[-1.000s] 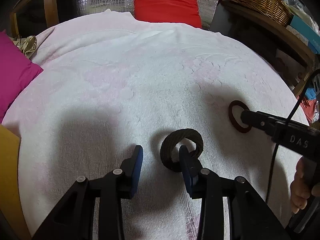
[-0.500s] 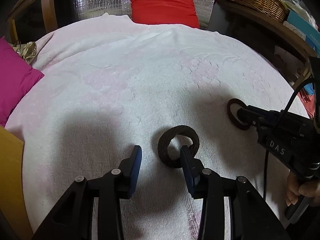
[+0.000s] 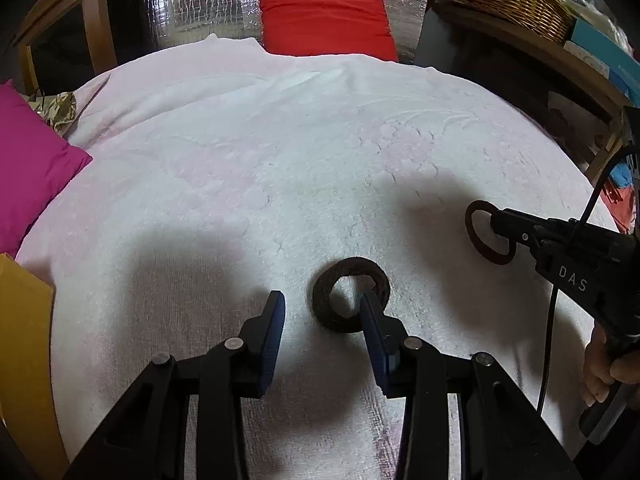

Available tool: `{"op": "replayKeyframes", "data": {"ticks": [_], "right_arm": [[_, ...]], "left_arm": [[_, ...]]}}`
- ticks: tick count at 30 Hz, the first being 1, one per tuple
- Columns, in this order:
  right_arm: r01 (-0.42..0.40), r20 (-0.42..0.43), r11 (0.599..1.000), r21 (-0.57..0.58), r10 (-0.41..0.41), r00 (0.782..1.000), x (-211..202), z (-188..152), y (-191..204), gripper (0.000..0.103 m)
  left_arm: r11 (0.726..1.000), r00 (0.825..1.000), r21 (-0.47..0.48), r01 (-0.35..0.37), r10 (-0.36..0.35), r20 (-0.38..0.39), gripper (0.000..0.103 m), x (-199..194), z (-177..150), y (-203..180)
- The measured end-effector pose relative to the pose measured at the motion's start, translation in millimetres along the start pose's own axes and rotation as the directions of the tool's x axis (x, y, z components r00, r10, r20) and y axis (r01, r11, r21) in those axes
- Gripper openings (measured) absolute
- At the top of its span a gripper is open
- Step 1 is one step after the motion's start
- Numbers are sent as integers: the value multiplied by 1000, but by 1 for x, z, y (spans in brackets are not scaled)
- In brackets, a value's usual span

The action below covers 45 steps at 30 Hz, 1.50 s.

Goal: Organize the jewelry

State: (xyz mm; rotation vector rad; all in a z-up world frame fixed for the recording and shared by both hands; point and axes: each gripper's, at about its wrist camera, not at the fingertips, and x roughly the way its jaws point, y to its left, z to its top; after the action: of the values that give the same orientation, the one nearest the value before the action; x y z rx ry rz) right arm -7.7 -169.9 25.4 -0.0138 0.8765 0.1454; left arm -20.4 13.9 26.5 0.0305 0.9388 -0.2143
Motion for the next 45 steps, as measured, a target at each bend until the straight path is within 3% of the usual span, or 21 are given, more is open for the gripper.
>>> {"op": "replayKeyframes", "data": {"ticks": [9, 12, 31, 36, 45], "right_arm": [[-6, 7, 1000, 27, 6, 1000, -6, 1, -7, 8], [-12, 9, 999, 41, 12, 1000, -8, 2, -10, 8], [-35, -60, 992, 120, 42, 997, 8, -2, -27, 9], [-58, -70, 986, 155, 70, 995, 11, -1, -33, 8], [-66, -69, 984, 166, 78, 995, 12, -2, -34, 8]], "left_arm": [[1000, 1000, 14, 4, -4, 8, 12, -3, -1, -6], [1000, 1000, 6, 17, -17, 14, 9, -4, -1, -5], [1000, 1000, 10, 15, -15, -12, 9, 7, -3, -3], [1000, 1000, 20, 15, -14, -19, 17, 12, -5, -2], [1000, 1000, -11, 23, -23, -20, 22, 15, -5, 2]]}}
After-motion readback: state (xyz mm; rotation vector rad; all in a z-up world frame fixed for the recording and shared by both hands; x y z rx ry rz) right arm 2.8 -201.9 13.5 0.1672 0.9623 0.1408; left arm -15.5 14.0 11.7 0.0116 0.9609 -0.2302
